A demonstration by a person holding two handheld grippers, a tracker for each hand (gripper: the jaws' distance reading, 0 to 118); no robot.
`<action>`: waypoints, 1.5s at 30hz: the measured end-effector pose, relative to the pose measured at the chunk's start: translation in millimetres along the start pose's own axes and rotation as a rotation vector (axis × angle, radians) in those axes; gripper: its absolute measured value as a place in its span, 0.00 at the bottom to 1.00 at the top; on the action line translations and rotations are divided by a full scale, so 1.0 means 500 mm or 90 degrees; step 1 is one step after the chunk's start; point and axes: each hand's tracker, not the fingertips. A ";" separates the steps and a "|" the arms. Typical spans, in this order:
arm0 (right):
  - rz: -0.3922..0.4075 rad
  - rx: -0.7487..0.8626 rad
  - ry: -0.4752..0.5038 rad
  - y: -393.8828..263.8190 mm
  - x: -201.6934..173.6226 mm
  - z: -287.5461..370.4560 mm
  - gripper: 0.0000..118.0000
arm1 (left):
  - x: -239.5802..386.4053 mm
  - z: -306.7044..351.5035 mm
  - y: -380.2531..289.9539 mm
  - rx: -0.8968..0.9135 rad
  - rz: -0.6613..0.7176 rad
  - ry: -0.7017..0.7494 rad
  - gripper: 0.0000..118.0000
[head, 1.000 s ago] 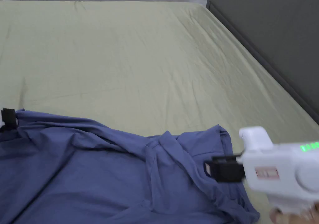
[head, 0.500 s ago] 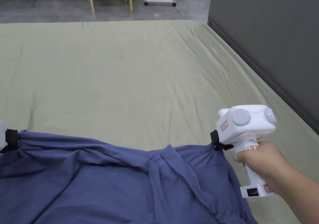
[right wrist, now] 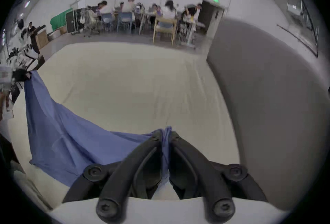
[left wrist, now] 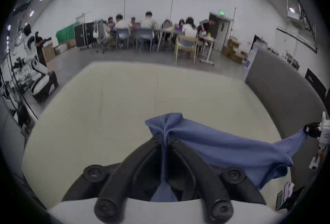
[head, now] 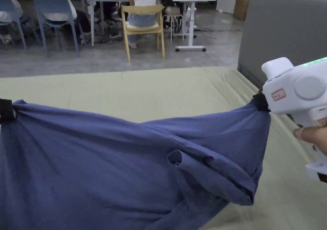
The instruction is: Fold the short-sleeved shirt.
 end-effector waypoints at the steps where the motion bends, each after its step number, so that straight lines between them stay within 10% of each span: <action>1: -0.002 0.014 -0.001 0.037 0.018 0.013 0.05 | 0.000 0.035 0.041 0.029 -0.012 0.004 0.01; 24: -0.023 0.102 -0.076 0.568 0.060 0.121 0.05 | -0.022 0.152 0.439 0.173 0.003 0.078 0.01; 36: -0.030 -0.056 0.046 0.224 -0.001 -0.120 0.05 | -0.023 -0.013 0.137 -0.011 0.002 -0.001 0.01; 45: -0.058 -0.080 0.129 -0.170 -0.040 -0.012 0.05 | -0.049 0.084 -0.219 -0.099 -0.001 -0.069 0.01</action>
